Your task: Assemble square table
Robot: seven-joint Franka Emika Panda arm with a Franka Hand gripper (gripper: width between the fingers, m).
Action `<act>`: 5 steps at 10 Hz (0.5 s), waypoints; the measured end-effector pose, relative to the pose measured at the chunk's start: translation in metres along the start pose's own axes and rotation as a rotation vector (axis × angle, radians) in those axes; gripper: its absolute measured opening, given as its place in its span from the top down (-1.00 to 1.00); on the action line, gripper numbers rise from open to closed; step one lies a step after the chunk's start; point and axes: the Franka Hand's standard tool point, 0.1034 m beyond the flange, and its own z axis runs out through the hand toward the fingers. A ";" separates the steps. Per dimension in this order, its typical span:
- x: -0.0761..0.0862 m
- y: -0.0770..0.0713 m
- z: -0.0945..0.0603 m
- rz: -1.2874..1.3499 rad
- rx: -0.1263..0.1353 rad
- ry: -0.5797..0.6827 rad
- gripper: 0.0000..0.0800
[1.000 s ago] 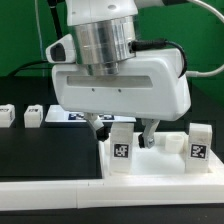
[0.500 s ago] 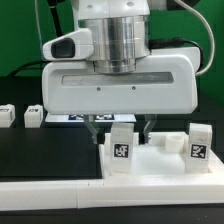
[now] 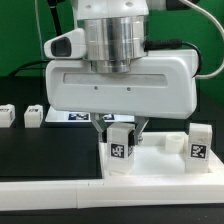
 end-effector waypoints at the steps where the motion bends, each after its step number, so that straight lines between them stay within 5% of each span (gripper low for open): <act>1: 0.000 0.001 0.000 0.195 0.004 -0.004 0.28; 4: 0.003 0.006 0.000 0.721 0.078 -0.061 0.28; 5: 0.002 0.005 0.001 0.808 0.079 -0.066 0.27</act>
Offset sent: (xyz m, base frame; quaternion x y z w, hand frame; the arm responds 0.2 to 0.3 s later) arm 0.0172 0.0154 0.0038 0.1157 -0.0846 0.4212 0.8956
